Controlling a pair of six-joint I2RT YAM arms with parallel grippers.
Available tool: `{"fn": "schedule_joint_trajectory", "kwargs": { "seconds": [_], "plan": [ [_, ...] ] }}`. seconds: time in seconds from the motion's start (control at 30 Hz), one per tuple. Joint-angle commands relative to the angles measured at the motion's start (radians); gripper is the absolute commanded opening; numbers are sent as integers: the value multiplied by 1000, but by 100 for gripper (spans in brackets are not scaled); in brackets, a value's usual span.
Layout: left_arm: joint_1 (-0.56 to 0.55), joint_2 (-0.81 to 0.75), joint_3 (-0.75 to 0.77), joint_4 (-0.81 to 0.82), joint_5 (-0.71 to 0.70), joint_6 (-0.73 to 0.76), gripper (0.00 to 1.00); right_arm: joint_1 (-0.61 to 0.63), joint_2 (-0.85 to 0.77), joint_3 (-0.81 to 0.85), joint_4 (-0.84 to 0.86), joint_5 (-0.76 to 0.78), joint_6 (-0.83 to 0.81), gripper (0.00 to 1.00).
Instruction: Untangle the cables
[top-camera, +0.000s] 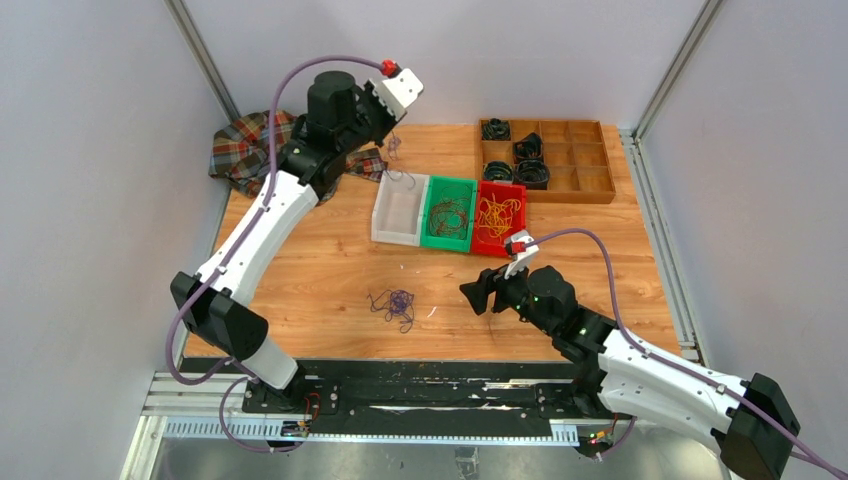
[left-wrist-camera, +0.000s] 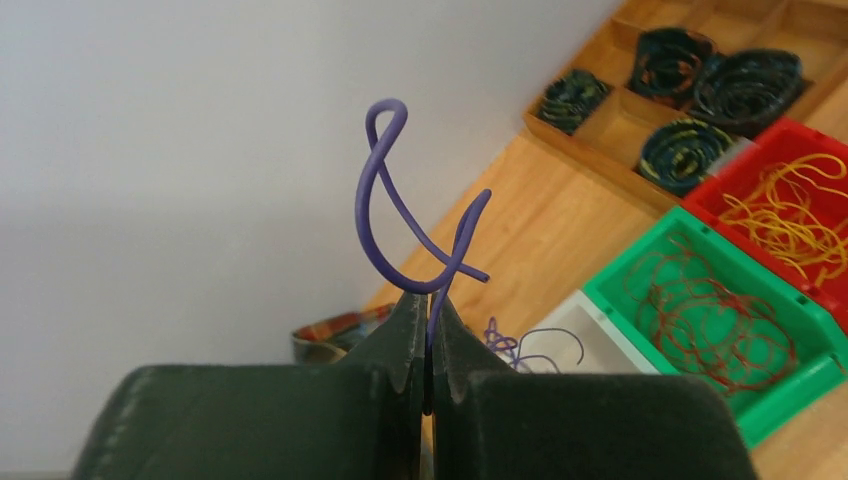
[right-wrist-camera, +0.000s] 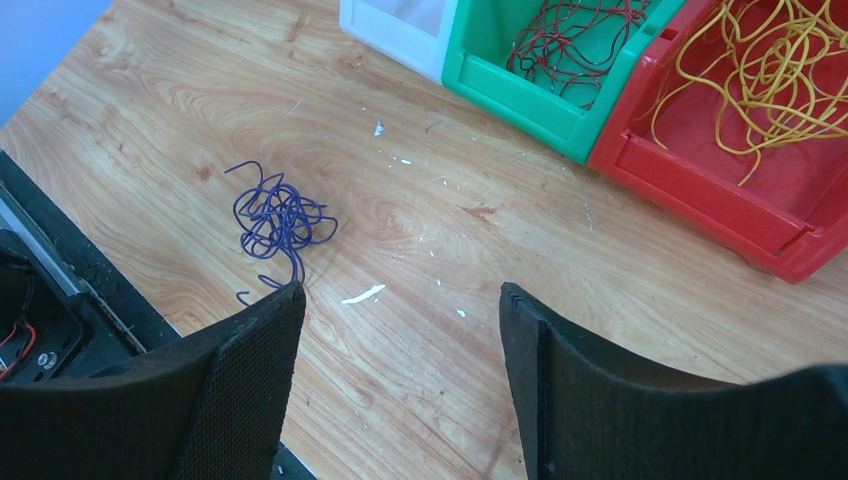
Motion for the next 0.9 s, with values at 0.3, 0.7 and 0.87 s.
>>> {"fn": "schedule_joint_trajectory", "kwargs": {
  "seconds": [0.3, 0.7, 0.87],
  "plan": [
    [3, 30, -289, 125, -53, 31, 0, -11, -57, -4, -26, 9, 13, 70],
    [1, 175, -338, 230, -32, 12, 1, -13, -64, 15, -61, 24, 12, 69],
    [3, 248, -345, 227, -39, 27, 0, -14, -57, 30, -77, 37, 5, 69]
  ]
}}
